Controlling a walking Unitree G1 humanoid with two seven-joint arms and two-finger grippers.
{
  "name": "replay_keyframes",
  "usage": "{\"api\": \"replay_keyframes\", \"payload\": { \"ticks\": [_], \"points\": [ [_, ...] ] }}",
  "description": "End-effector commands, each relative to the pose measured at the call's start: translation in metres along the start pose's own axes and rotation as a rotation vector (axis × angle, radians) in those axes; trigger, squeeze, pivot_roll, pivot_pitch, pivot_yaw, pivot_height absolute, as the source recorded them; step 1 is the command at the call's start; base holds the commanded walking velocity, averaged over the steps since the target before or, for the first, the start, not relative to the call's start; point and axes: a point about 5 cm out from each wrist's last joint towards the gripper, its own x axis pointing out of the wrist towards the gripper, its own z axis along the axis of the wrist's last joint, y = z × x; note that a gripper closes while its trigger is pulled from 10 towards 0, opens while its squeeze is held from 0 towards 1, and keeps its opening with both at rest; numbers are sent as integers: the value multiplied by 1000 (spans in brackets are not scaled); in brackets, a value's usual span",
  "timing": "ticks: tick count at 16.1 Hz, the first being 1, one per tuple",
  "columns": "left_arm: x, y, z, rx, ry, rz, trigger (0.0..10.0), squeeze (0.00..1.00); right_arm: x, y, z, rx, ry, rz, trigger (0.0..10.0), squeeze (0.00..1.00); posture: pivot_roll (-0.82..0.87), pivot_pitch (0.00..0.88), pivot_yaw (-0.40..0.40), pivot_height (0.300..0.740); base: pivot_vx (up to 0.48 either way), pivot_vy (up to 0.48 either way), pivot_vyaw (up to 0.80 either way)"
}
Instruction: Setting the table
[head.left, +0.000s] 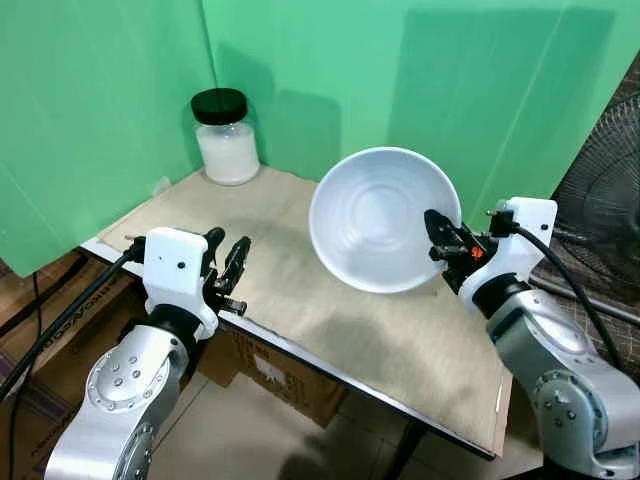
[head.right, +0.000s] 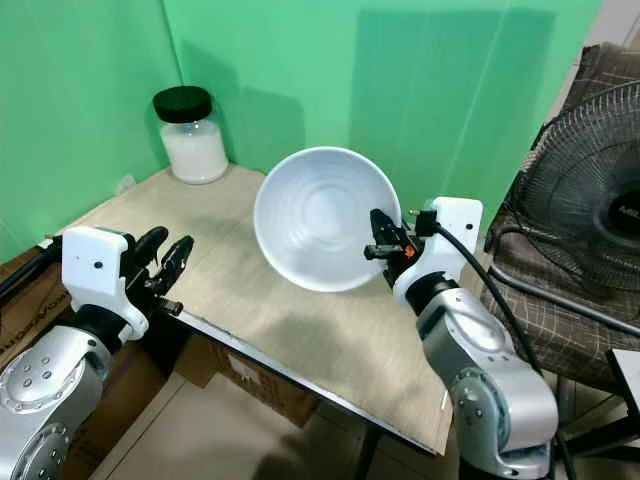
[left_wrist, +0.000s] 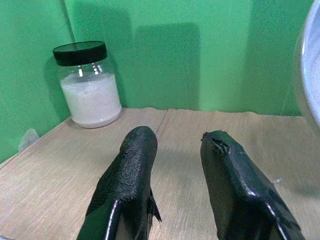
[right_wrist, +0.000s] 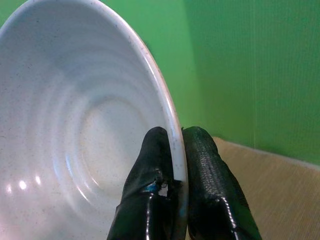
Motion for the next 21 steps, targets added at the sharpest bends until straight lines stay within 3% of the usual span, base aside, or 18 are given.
{"api": "replay_keyframes", "payload": {
  "ticks": [1, 21],
  "points": [
    [-1, 3, -1, 8, 4, 20, 10000, 0, -2, 5, 9, -11, -63, 10, 10000, 0, -71, 0, 23, 740, 0, 0, 0],
    [-2, 2, -2, 4, 12, 21, 10000, 0, 0, 11, 2, 11, -39, 17, 10000, 0, -69, 0, 19, 740, 0, 0, 0]
  ]
}}
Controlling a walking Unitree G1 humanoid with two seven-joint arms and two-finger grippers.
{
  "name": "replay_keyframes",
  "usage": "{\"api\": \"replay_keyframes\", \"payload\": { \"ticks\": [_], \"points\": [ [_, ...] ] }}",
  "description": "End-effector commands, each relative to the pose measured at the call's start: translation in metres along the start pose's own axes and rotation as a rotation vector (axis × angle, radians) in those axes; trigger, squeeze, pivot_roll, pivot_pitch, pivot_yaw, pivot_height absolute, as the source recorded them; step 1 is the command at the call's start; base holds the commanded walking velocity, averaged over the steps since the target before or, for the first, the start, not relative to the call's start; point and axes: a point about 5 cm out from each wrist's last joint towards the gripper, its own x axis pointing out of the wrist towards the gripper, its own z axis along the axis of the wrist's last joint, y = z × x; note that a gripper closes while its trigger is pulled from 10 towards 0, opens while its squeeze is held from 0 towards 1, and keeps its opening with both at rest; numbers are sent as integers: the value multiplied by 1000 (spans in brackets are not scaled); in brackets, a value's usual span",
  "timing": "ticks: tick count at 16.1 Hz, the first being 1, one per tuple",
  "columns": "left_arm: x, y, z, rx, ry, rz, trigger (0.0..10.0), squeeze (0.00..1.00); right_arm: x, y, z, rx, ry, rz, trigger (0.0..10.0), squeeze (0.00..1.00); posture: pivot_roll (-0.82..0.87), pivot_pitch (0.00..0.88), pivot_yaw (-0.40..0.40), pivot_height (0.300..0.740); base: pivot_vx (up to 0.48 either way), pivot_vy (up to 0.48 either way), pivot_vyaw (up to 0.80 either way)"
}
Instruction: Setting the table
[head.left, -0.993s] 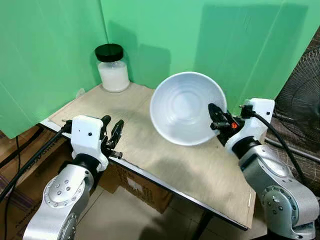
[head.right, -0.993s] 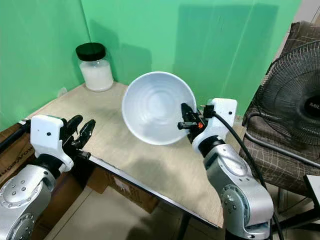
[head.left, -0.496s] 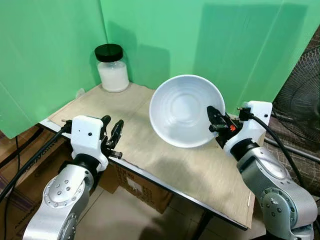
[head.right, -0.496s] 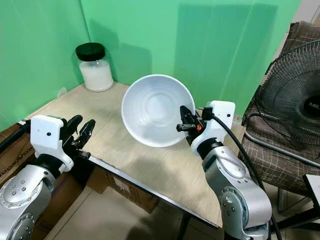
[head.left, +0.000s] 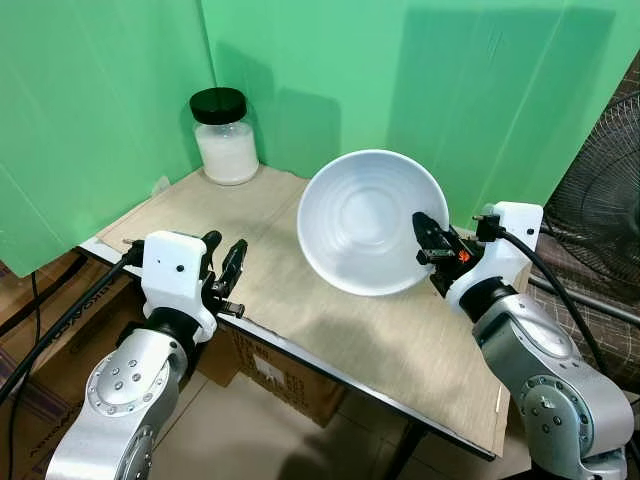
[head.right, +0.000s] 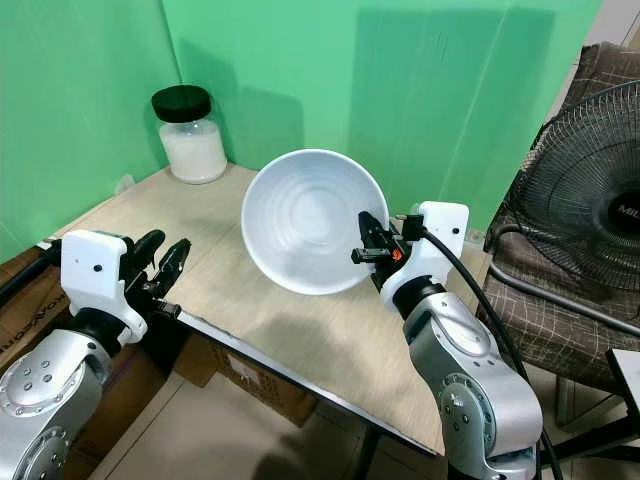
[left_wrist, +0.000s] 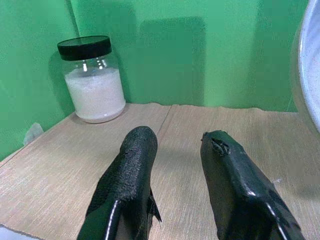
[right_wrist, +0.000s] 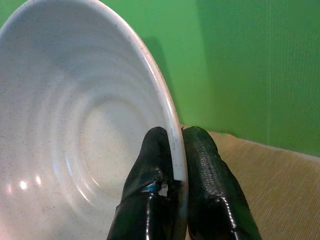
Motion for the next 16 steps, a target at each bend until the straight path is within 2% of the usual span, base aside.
{"api": "replay_keyframes", "payload": {
  "ticks": [1, 16],
  "points": [
    [0, 2, 1, 5, 2, 10, 10000, 0, -1, 3, 9, -10, -48, 2, 10000, 0, -70, 0, 20, 740, 0, 0, 0],
    [1, 1, 1, 5, 0, -7, 10000, 0, 0, 4, 7, -7, -41, 4, 10000, 0, -69, 0, 15, 740, 0, 0, 0]
  ]
}}
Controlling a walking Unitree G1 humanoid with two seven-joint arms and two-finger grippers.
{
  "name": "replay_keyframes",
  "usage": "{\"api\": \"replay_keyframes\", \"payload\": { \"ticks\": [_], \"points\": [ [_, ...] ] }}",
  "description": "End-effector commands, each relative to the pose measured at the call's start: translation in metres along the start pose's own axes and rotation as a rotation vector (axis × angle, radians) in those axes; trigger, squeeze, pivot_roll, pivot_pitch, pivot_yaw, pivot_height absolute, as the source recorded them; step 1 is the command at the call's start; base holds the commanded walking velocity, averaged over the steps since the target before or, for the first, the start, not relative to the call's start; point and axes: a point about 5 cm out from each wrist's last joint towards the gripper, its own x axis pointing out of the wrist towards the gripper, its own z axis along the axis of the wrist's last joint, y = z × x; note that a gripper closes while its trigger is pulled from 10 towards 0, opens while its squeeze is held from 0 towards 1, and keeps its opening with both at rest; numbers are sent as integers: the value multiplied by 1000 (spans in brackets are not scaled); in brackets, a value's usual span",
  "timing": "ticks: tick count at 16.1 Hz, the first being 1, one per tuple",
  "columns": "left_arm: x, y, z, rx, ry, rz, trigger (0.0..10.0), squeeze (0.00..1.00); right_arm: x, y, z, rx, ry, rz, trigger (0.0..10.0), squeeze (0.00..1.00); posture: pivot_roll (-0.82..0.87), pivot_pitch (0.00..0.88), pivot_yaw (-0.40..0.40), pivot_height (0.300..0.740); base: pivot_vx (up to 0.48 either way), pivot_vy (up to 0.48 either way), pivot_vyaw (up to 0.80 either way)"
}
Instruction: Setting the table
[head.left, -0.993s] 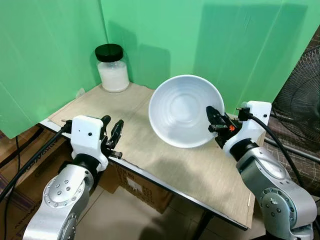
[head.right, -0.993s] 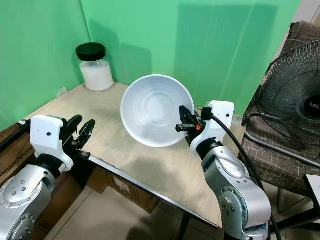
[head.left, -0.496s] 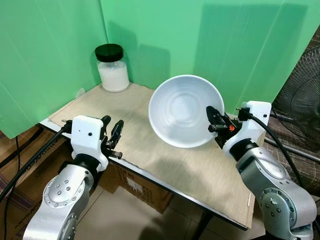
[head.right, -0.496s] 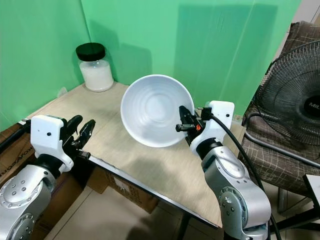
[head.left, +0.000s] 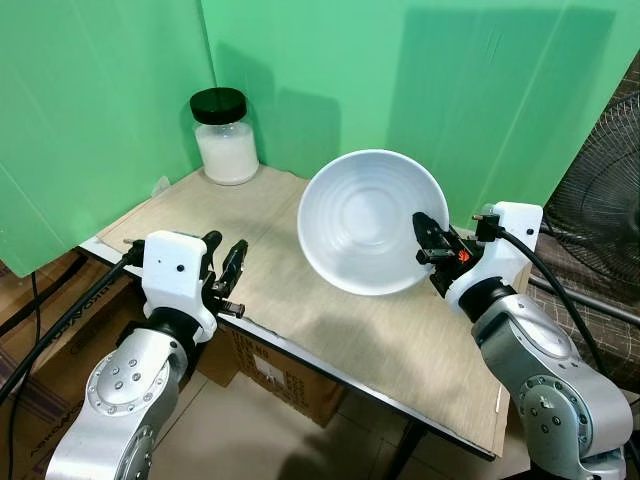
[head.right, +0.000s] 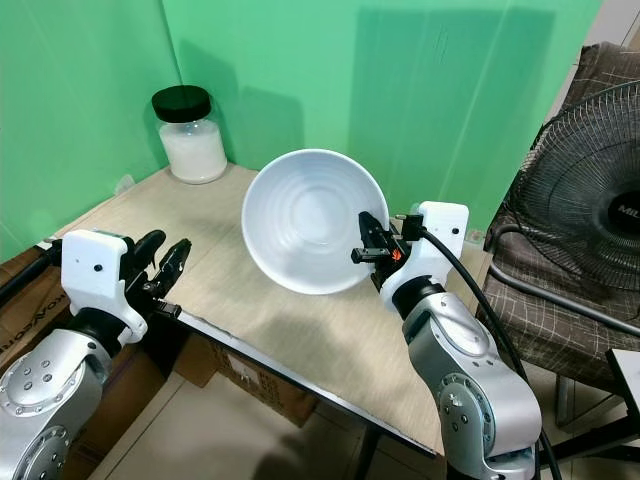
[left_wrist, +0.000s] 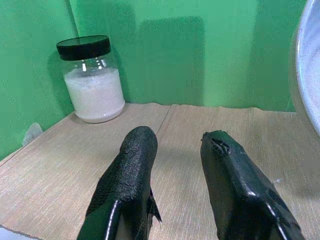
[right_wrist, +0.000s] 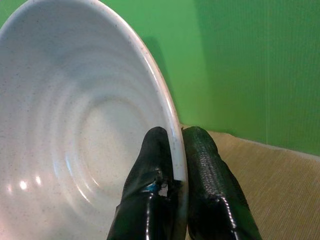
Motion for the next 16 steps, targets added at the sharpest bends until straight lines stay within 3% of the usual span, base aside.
{"api": "replay_keyframes", "payload": {
  "ticks": [1, 16],
  "points": [
    [1, 1, 1, 6, 0, -4, 10000, 0, 0, 3, 7, -9, -42, 12, 10000, 0, -68, 0, 15, 740, 0, 0, 0],
    [2, 2, 1, 12, -9, -8, 10000, 0, 1, 4, 5, -6, -39, 18, 10000, 0, -61, 0, 14, 740, 0, 0, 0]
  ]
}}
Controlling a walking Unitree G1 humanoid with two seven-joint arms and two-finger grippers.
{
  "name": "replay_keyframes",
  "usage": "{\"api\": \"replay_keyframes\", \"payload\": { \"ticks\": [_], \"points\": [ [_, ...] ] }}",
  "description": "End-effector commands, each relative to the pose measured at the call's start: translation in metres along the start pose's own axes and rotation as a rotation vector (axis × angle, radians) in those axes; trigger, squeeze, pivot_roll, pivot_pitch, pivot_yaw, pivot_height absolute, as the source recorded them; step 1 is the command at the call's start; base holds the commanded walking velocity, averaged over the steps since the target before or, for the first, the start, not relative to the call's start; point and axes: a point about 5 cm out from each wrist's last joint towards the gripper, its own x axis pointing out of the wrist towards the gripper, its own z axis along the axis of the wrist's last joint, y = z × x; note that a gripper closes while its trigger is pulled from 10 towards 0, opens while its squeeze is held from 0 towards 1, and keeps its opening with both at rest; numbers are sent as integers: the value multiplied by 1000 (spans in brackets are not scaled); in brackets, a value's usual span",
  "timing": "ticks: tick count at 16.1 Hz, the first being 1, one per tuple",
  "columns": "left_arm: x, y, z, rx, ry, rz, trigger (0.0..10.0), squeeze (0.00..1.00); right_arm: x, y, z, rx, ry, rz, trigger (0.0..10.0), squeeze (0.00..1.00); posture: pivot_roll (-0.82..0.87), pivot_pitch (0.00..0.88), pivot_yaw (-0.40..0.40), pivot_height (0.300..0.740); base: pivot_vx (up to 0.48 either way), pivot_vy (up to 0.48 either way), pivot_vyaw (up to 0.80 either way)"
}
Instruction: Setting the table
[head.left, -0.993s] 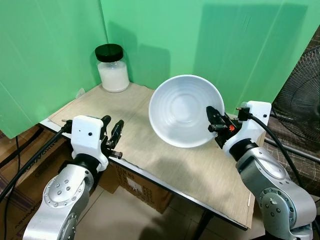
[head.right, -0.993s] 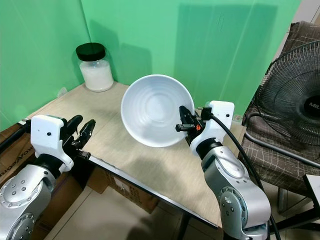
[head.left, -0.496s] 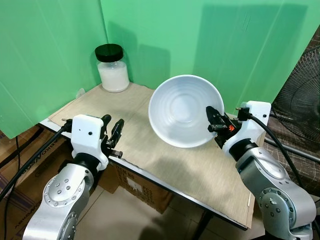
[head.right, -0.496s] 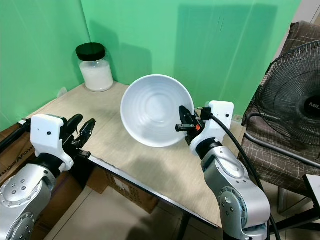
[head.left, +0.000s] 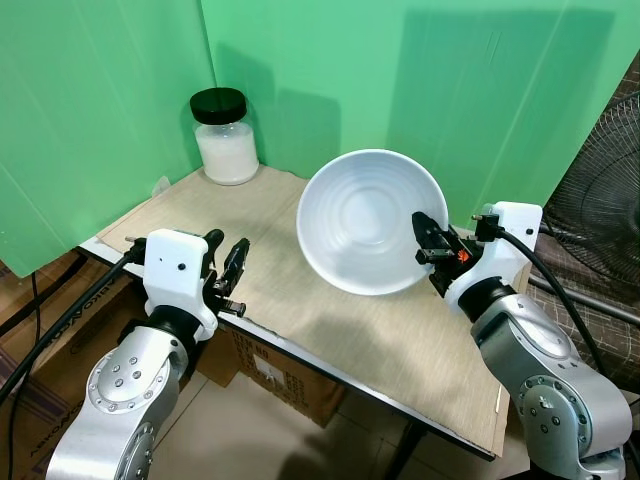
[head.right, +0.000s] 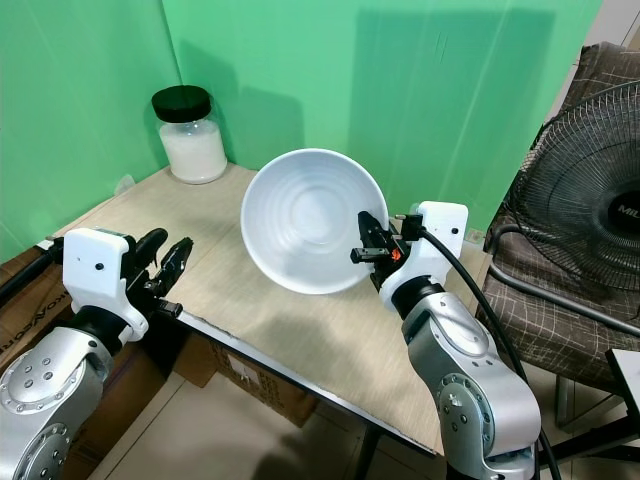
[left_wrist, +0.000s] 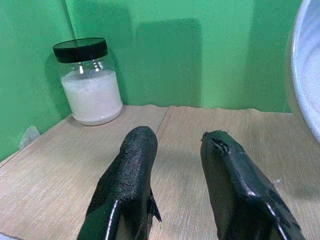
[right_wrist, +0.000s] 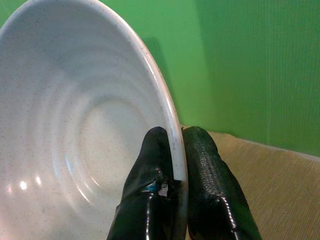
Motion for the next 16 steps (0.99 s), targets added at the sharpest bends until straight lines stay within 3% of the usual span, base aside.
{"api": "replay_keyframes", "payload": {
  "ticks": [1, 6, 16],
  "points": [
    [0, 2, 1, 8, -3, 4, 10000, 0, 1, 3, 5, -5, -35, 14, 10000, 0, -61, 0, 14, 740, 0, 0, 0],
    [0, 2, 0, 7, 0, 1, 10000, 0, 1, 3, 5, -3, -32, 13, 10000, 0, -62, 0, 15, 740, 0, 0, 0],
    [0, 2, 0, 8, 4, -1, 10000, 0, 1, 3, 4, -4, -29, 12, 10000, 0, -61, 0, 15, 740, -270, 0, 0]
  ]
}}
